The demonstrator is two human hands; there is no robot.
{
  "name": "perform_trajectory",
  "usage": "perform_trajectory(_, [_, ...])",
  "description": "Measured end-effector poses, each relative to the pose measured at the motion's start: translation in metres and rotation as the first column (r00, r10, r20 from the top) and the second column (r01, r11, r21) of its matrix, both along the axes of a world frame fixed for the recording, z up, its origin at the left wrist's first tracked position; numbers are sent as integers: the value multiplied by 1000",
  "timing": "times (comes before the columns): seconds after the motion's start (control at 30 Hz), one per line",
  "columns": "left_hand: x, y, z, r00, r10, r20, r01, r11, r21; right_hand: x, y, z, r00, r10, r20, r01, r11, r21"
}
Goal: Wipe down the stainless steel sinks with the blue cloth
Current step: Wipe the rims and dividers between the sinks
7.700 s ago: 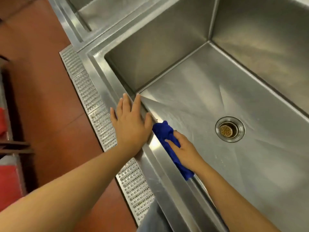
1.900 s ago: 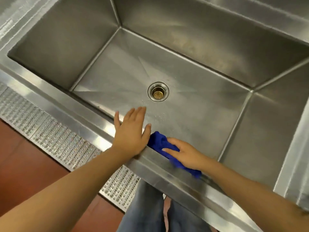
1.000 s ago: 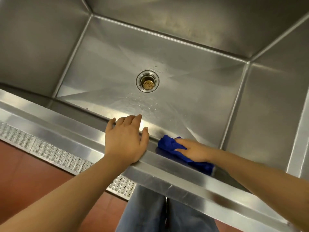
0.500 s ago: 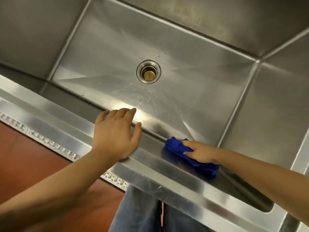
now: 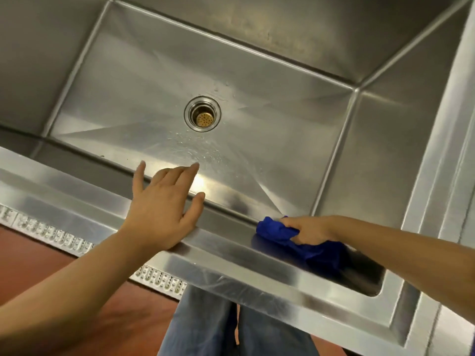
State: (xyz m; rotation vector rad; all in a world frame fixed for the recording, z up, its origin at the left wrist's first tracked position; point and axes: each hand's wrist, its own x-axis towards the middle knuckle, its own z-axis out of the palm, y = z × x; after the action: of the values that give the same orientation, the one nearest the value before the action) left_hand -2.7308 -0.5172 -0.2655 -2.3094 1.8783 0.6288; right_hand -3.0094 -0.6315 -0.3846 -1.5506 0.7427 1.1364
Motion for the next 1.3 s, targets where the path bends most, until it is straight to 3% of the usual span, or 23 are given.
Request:
perform_trajectory(0.1, [-9, -4, -7, 996, -88, -14, 88, 996, 15, 1, 10, -27, 996, 50, -78, -58, 993, -104])
perform_trajectory(0.27, [-8, -5, -10, 998, -67, -8, 67, 998, 18, 13, 12, -50, 969, 129, -212, -155, 981, -114])
perform_trajectory(0.47, [-8, -5, -10, 999, -49, -17, 49, 998, 28, 3, 3, -8, 985, 2, -174, -9, 999, -41])
perform_trajectory(0.83, [-9, -6, -8, 999, -53, -8, 53, 998, 39, -7, 9, 97, 1000, -31, -5, 30, 993, -116])
perform_trajectory(0.97, [-8, -7, -5, 999, -49, -24, 50, 995, 84, -2, 11, 125, 994, -109, 31, 112, 985, -128])
perform_trajectory(1.03, [-8, -9, -4, 998, -45, -54, 53, 987, 150, 0, 10, 135, 970, -226, 90, 238, 957, -164])
perform_trajectory(1.1, [-6, -16, -5, 990, 23, -141, 6, 980, 198, 5, 7, 142, 874, -444, 196, 479, 853, -206])
perform_trajectory(1.2, [3, -38, -1, 889, 184, -419, -131, 980, 153, 22, 4, 151, 566, -746, 350, 823, 533, -196])
perform_trajectory(1.3, [8, -64, 12, 754, 153, -638, -144, 987, 66, 45, 3, 158, 288, -834, 471, 957, 268, -109])
